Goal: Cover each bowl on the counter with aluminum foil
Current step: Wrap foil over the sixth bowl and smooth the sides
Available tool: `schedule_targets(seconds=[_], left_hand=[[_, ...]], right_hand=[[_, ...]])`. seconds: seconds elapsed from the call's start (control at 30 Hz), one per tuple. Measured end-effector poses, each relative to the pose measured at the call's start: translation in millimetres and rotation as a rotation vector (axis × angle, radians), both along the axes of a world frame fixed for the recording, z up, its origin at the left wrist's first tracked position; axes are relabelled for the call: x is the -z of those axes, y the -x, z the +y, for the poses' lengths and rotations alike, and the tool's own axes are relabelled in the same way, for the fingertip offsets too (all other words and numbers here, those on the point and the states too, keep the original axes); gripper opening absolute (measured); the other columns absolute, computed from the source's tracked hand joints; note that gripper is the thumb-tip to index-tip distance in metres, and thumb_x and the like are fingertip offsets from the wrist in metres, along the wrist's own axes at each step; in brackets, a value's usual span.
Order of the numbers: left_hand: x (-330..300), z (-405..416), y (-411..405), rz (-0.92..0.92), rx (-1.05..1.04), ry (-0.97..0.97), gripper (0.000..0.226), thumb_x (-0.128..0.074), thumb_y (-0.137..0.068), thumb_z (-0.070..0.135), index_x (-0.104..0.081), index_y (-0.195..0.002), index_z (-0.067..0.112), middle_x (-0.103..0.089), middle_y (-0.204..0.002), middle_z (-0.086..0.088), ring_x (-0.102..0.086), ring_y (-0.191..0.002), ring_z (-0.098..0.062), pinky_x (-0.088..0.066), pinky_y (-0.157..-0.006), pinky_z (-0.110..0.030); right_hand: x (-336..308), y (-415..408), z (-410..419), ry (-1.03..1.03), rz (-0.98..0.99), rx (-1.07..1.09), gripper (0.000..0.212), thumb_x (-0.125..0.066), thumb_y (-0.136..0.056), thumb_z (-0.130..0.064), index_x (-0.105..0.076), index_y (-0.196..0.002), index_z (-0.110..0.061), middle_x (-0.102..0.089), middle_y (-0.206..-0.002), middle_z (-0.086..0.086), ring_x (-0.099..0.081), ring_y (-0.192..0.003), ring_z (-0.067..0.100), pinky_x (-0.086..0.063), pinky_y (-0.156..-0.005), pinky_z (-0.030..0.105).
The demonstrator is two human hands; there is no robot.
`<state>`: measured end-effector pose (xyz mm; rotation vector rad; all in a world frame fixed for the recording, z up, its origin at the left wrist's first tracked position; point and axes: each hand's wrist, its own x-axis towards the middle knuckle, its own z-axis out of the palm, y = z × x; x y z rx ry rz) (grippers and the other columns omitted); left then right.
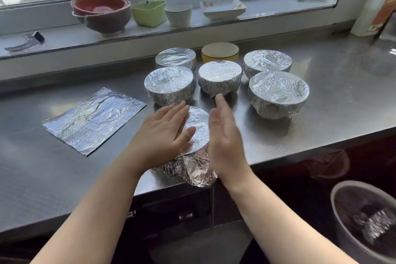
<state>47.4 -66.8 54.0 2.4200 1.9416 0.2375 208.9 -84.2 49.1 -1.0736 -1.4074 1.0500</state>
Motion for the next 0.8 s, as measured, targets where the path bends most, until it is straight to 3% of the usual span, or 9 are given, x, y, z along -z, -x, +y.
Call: schedule_targets(seconds=[0.1,0.27,0.53,0.7,0.8], left_hand=[[2.1,0.7,0.0,-0.018,-0.008,-0.011,0.083,-0.001,-0.082,0.067,-0.017,-0.155,0.030,-0.012,-0.162,0.014,-0.011,-0.147,-0.009,-0.012,-0.120,-0.033],[3.7,0.8,0.8,-0.022,-0.008,-0.015,0.082,0.000,-0.083,0.066,-0.019,-0.155,0.031,-0.013,-0.162,0.015,-0.012,-0.146,-0.009,-0.016,-0.119,-0.035],[6.0,1.0,2.1,-0.017,-0.019,-0.017,0.082,-0.003,-0.084,0.069,-0.018,-0.155,0.032,-0.012,-0.162,0.015,-0.013,-0.147,-0.012,-0.018,-0.119,-0.040],[5.2,0.1,0.4,-0.007,-0.031,-0.009,0.083,0.000,-0.082,0.069,-0.016,-0.155,0.033,-0.011,-0.162,0.015,-0.011,-0.148,-0.013,-0.017,-0.119,-0.039],[5.0,-0.1,-0.3,0.000,-0.038,-0.009,0.084,0.001,-0.082,0.069,-0.016,-0.155,0.032,-0.011,-0.162,0.014,-0.011,-0.148,-0.013,-0.016,-0.119,-0.040]], right_hand=[[10.0,17.3,-3.3,0.002,-0.256,-0.069,0.065,-0.032,-0.102,-0.043,-0.008,-0.156,-0.016,-0.006,-0.163,-0.008,0.001,-0.147,0.000,-0.001,-0.118,0.018],[9.7,21.3,3.8,0.142,-0.208,-0.084,0.070,-0.032,-0.101,-0.048,0.000,-0.156,-0.018,0.006,-0.164,-0.008,0.009,-0.147,0.001,0.005,-0.113,0.017],[8.5,17.2,11.0,0.253,0.030,-0.087,0.061,-0.035,-0.103,-0.044,-0.012,-0.156,-0.024,-0.013,-0.162,-0.009,-0.008,-0.149,0.005,-0.012,-0.123,0.036],[12.7,14.5,17.5,0.276,0.123,-0.109,0.056,-0.035,-0.103,-0.044,-0.019,-0.154,-0.026,-0.022,-0.159,-0.009,-0.019,-0.146,0.005,-0.017,-0.122,0.036],[19.1,16.0,23.7,0.328,0.172,-0.130,0.065,-0.041,-0.094,-0.060,-0.030,-0.150,-0.029,-0.036,-0.154,-0.004,-0.034,-0.142,0.012,-0.027,-0.119,0.042]])
